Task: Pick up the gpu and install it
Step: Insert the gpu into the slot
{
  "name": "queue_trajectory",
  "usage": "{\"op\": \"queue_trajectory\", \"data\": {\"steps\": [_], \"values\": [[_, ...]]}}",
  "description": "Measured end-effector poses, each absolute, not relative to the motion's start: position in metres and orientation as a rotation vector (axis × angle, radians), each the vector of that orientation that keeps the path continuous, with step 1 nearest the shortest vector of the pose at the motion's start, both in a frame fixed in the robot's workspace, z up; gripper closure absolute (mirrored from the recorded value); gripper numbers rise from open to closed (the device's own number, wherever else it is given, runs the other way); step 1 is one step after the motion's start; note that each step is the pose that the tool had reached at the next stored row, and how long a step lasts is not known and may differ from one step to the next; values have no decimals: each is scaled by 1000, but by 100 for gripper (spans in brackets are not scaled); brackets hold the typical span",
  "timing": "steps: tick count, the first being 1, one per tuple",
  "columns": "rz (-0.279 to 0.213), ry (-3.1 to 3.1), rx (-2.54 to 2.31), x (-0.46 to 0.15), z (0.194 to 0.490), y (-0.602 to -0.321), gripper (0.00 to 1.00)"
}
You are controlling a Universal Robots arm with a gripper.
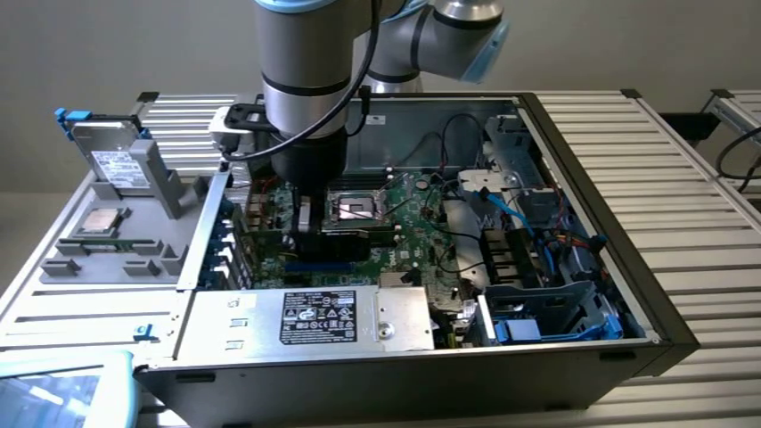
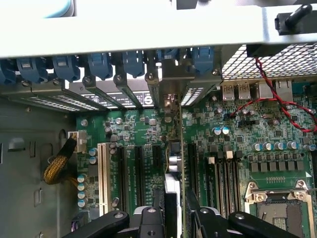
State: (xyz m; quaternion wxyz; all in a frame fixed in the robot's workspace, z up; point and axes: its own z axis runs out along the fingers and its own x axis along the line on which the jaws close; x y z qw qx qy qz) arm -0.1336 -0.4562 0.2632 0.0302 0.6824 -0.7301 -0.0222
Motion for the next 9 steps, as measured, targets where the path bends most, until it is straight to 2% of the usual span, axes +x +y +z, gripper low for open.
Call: {"op": "queue_trajectory", "data": {"steps": [9], "values": [[-68, -2251, 2104, -134, 263, -456, 72]]}}
